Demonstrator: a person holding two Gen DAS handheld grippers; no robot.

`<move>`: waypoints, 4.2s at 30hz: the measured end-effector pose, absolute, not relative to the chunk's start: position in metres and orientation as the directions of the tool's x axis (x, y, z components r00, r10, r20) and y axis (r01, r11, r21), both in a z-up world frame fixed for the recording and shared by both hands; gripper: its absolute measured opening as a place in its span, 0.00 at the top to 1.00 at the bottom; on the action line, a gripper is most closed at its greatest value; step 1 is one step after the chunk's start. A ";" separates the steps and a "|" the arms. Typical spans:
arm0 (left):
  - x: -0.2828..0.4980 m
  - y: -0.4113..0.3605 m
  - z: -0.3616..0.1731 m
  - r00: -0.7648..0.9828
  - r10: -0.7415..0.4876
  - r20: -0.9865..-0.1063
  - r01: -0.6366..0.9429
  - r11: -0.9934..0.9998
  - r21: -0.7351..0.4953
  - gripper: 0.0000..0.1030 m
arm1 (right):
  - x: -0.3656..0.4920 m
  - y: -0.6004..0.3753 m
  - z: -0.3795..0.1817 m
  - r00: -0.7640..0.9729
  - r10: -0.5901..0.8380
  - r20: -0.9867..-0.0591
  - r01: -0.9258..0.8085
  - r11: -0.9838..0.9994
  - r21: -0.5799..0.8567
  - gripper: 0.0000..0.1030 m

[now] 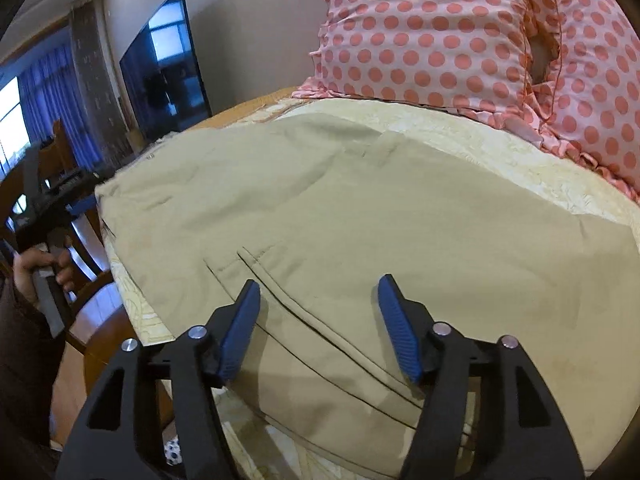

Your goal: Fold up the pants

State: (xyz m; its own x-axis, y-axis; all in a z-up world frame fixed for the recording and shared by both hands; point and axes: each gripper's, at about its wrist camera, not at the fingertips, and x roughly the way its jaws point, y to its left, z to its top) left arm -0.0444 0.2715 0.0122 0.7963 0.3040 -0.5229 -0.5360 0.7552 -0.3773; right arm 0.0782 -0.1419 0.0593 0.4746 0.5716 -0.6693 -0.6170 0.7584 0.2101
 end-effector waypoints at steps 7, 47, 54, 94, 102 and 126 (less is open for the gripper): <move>-0.044 0.245 0.011 0.861 0.121 -0.494 -0.401 0.759 -0.512 0.19 | 0.068 -0.132 0.059 0.472 0.590 -0.655 -0.638 0.742 0.208 0.25; 0.012 -0.131 0.046 0.667 -0.436 -0.604 0.477 0.873 -0.104 0.93 | 0.047 -0.404 0.072 0.791 0.403 -0.461 -0.087 0.819 0.568 0.25; 0.003 -0.144 0.033 0.625 -0.469 -0.624 0.517 0.848 -0.120 0.82 | 0.102 -0.359 0.066 0.650 0.495 -0.576 -0.145 0.825 0.546 0.25; 0.258 0.065 0.068 0.592 -0.485 -0.643 0.145 0.849 -0.508 0.94 | 0.243 -0.342 0.070 0.517 0.663 -0.541 -0.289 0.730 0.619 0.91; 0.298 0.046 0.054 0.621 -0.220 -0.752 0.031 0.966 -0.257 0.76 | 0.294 -0.333 0.035 0.527 0.430 -0.733 -0.174 0.899 0.402 0.76; 0.065 0.001 0.073 0.747 -0.194 -0.636 0.137 0.981 -0.138 0.02 | 0.090 -0.281 0.081 0.611 0.399 -0.684 -0.245 0.917 0.316 0.01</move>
